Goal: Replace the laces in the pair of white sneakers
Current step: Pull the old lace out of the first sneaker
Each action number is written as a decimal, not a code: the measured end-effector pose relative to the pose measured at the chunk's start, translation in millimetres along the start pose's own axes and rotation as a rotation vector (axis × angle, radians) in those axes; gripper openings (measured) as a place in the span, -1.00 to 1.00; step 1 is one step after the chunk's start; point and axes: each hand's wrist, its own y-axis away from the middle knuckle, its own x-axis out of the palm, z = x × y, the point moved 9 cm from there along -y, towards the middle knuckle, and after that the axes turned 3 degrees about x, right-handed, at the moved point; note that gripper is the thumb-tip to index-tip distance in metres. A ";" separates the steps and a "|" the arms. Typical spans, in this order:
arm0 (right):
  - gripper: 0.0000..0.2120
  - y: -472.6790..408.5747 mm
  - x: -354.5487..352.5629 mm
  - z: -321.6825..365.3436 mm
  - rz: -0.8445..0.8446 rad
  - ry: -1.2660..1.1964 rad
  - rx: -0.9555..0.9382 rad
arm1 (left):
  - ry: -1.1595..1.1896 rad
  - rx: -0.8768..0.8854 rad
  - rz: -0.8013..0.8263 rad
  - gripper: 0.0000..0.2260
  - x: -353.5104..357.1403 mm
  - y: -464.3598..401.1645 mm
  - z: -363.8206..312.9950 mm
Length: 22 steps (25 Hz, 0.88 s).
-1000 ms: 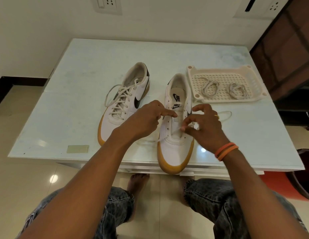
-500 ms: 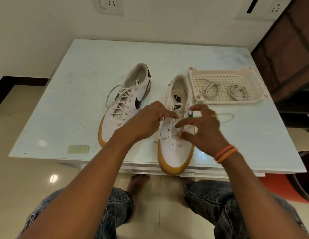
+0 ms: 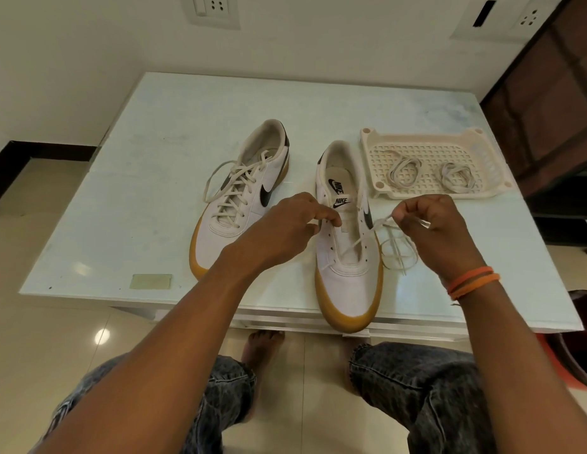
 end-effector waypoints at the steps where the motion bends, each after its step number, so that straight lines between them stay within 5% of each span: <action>1: -0.90 -0.1 0.3 -2.2 -0.001 0.010 0.011 | 0.006 0.010 -0.009 -0.61 -0.1 0.3 -2.1; 6: -0.78 13.1 31.6 14.8 0.136 0.180 -0.079 | -0.005 0.004 -0.014 -0.63 1.2 -0.8 -3.0; 11: -0.93 28.7 69.9 23.1 0.235 0.433 -0.068 | -0.010 -0.009 -0.010 -0.70 2.9 -1.8 -2.0; 16: -0.91 26.4 65.2 19.6 0.353 0.117 0.024 | 0.061 0.012 -0.062 -0.88 0.6 -0.1 -3.0; 22: -0.91 20.9 58.6 15.0 0.318 0.174 -0.009 | 0.050 -0.015 -0.029 -0.82 1.9 0.4 -3.7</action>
